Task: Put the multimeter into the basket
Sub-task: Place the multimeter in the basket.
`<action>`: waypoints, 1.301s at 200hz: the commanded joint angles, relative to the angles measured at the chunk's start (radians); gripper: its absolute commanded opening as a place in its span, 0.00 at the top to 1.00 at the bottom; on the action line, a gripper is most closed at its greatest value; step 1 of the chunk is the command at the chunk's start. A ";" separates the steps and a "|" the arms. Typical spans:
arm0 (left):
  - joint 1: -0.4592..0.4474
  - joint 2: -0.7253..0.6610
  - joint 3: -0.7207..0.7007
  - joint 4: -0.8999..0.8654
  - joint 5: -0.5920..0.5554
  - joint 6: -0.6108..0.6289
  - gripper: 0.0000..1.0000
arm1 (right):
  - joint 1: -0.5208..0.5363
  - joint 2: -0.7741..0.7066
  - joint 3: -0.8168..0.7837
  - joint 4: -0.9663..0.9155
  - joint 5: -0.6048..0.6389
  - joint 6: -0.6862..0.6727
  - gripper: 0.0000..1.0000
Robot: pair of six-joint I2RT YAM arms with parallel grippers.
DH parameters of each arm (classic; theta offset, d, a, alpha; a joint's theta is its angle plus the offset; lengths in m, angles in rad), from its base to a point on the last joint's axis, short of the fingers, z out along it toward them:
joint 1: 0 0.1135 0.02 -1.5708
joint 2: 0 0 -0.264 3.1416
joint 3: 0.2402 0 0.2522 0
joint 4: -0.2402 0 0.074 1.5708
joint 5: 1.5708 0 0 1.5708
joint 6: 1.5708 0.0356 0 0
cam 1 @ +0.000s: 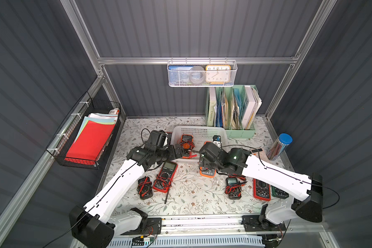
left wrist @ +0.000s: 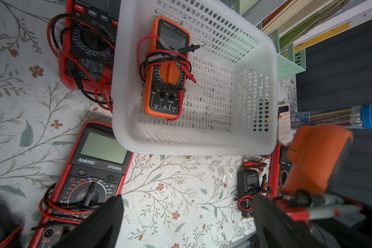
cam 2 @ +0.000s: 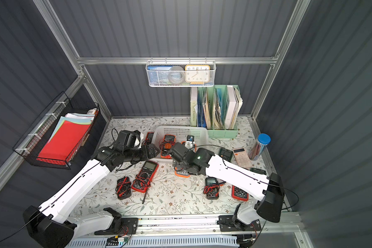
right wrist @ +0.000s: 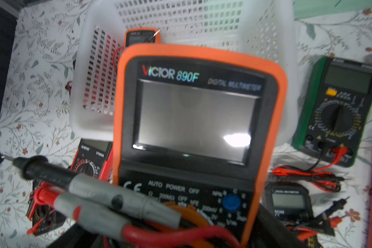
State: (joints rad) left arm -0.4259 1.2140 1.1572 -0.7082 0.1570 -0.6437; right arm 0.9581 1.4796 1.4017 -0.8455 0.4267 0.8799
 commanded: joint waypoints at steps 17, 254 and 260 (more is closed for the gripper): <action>-0.001 0.044 0.046 0.039 -0.048 0.039 0.01 | -0.128 0.103 0.145 0.078 -0.049 -0.167 0.44; 0.000 0.131 0.124 0.020 -0.075 0.029 0.01 | -0.336 0.815 0.571 0.051 -0.292 -0.323 0.16; 0.000 0.131 0.124 0.021 -0.075 0.029 0.01 | -0.334 0.817 0.576 0.044 -0.295 -0.323 0.12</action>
State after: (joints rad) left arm -0.4259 1.3361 1.2823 -0.6895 0.0811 -0.6174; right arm 0.6197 2.2780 1.9343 -0.7937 0.1413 0.5594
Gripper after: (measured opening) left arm 0.992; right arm 0.875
